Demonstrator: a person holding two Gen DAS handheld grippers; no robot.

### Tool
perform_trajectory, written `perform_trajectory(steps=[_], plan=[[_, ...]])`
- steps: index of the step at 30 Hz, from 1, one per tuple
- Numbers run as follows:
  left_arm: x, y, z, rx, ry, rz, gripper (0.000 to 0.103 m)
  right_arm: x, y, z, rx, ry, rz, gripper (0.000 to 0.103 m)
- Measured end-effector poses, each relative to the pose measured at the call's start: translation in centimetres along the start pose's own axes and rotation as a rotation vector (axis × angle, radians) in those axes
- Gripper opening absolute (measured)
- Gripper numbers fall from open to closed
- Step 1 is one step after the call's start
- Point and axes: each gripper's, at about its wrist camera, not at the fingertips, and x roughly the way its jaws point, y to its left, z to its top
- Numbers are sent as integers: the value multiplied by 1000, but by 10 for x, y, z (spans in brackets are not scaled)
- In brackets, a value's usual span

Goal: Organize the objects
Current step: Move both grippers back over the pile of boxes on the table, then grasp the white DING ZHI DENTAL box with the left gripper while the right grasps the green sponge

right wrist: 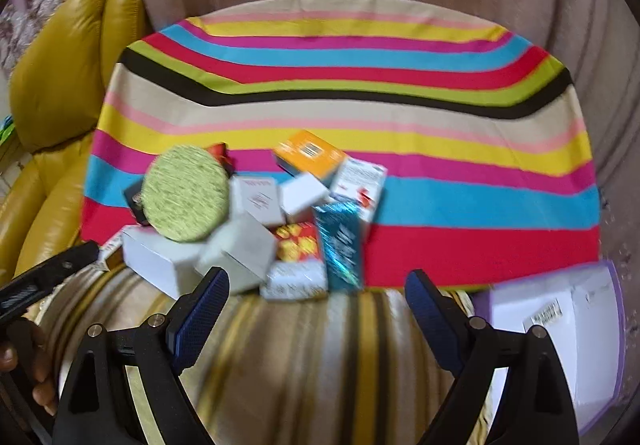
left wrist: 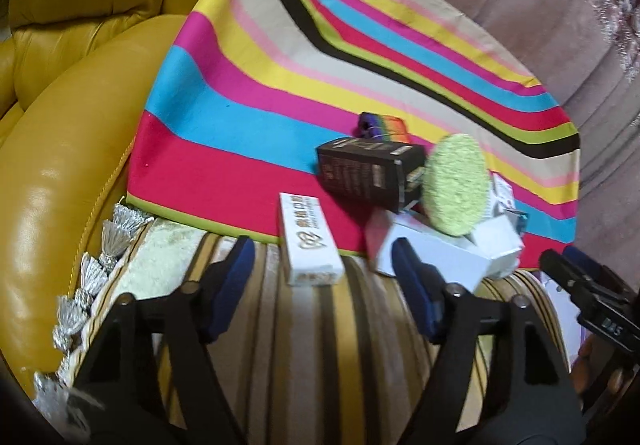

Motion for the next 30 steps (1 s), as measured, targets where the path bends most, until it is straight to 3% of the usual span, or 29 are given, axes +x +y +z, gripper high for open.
perform_trajectory(steps=[9,11,17,30], plan=[[29,6,9,7,109,18,65,15,48,20,-137,-29,30,91],[35,7,9,10,129,19,61,19,56,24,-151,-27,39,91],[43,11,9,6,146,10,36,34,74,32,-207,-18,83,91],[46,10,10,-2,144,-21,36,53,97,38,-323,-19,65,92]])
